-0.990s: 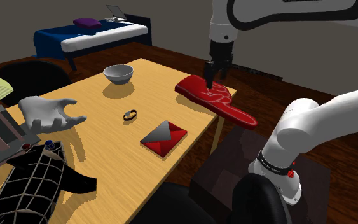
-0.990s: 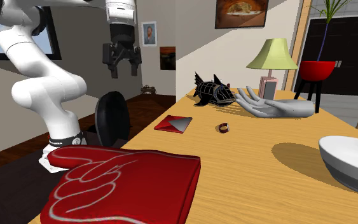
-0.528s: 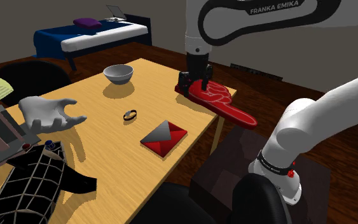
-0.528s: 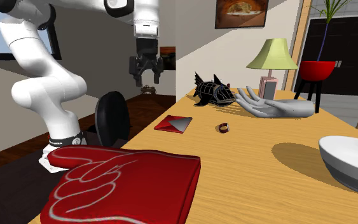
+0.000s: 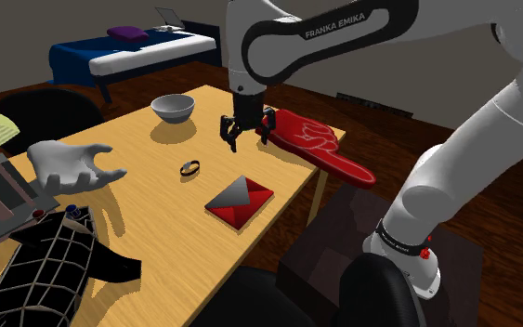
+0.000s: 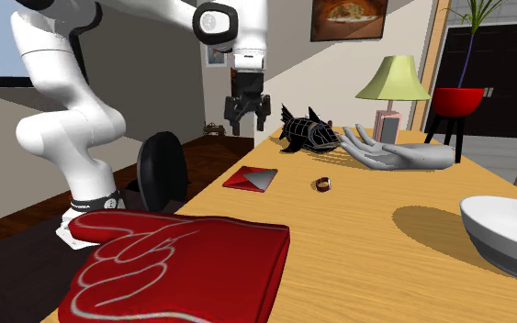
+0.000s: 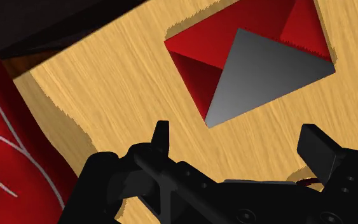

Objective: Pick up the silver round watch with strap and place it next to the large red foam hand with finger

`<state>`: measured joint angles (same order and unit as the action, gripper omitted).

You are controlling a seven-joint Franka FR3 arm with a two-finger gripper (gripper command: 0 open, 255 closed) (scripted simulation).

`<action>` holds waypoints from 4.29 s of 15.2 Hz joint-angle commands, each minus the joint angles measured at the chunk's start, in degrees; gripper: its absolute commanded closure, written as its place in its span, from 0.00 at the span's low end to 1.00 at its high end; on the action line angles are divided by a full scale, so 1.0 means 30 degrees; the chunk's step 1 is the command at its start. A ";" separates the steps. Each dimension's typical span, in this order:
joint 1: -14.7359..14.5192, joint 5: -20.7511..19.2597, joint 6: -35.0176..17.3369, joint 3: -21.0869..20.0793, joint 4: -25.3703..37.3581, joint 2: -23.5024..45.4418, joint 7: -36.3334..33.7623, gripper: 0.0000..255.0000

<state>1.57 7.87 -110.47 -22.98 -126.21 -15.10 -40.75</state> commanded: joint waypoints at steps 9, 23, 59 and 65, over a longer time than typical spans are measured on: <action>-0.0328 -0.3309 -0.2212 -0.1392 0.5752 0.8149 -0.7205 0.00; -0.2687 -0.6171 -0.2396 0.0014 1.3265 1.5948 -1.2006 0.00; -0.2708 -0.5767 0.0303 -0.0243 1.5130 1.5049 -1.1832 1.00; -0.2794 -0.5655 0.1725 -0.0319 1.6365 1.4836 -1.1773 1.00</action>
<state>-6.75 -9.11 -106.17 -23.93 -78.01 29.37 -76.14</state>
